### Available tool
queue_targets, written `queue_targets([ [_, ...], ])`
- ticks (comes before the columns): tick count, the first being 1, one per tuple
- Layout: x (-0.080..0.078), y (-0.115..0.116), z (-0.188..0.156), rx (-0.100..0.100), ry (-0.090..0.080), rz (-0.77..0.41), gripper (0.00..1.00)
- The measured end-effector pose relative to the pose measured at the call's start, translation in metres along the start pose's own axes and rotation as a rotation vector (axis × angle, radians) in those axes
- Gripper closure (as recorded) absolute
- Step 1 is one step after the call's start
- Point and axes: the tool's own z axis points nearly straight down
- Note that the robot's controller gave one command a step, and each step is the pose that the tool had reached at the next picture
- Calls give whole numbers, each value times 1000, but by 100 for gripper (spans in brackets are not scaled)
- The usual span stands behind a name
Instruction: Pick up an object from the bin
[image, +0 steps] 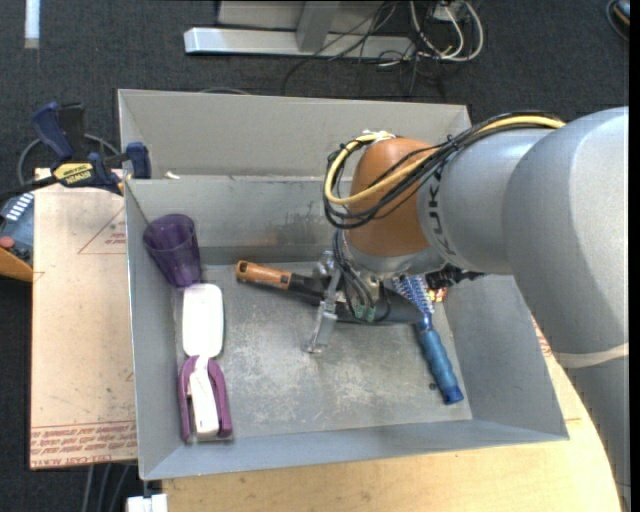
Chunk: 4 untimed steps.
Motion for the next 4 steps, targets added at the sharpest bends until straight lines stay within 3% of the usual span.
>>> queue_targets([
  [1, -23, 4, 1, -5, -2, -313, 100],
  [3, -21, 4, -4, -5, 3, -313, 100],
  [4, -20, 4, -23, -4, 9, -313, 100],
])
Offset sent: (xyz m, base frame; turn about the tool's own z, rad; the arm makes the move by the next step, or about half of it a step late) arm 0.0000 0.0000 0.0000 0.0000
